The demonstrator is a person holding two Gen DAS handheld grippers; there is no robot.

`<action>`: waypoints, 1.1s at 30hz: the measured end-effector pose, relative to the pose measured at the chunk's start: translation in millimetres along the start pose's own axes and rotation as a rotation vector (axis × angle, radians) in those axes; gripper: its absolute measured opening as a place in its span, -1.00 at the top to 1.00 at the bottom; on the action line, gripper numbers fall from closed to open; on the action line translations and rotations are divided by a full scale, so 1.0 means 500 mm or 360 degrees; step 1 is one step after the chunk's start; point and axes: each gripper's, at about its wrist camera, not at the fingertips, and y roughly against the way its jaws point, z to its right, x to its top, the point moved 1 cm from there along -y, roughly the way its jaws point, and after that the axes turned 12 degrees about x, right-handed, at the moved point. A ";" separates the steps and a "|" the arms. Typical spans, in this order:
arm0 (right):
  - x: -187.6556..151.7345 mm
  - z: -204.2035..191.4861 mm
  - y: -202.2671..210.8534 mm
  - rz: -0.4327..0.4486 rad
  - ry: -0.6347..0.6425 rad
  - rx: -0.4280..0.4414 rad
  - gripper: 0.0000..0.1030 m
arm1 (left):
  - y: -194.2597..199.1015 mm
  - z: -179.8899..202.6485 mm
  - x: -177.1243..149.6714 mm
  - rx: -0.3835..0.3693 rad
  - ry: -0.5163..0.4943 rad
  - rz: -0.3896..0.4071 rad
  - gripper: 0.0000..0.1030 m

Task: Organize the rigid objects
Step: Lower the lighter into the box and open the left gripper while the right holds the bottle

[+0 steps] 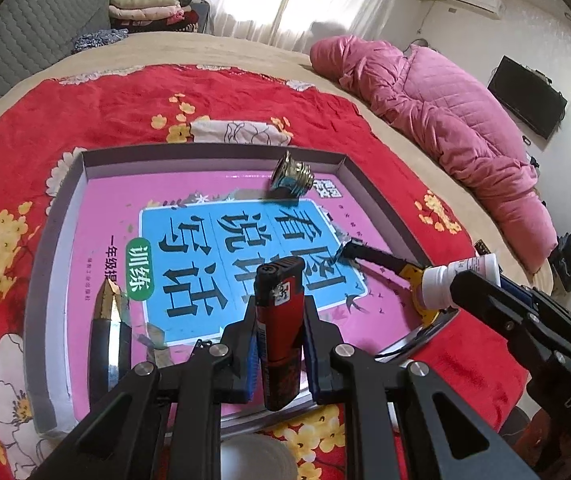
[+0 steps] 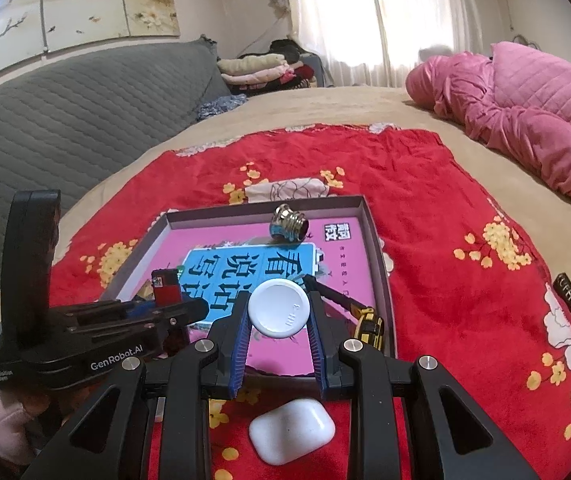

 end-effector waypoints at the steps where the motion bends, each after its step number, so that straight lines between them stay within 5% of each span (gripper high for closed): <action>1: -0.001 0.001 -0.003 -0.0007 -0.0002 -0.0003 0.46 | -0.003 0.000 -0.002 0.0002 -0.0003 -0.0010 0.64; 33: -0.034 0.019 -0.095 -0.0280 0.0036 -0.0166 0.46 | -0.030 -0.056 -0.010 0.0084 0.0077 -0.0093 0.64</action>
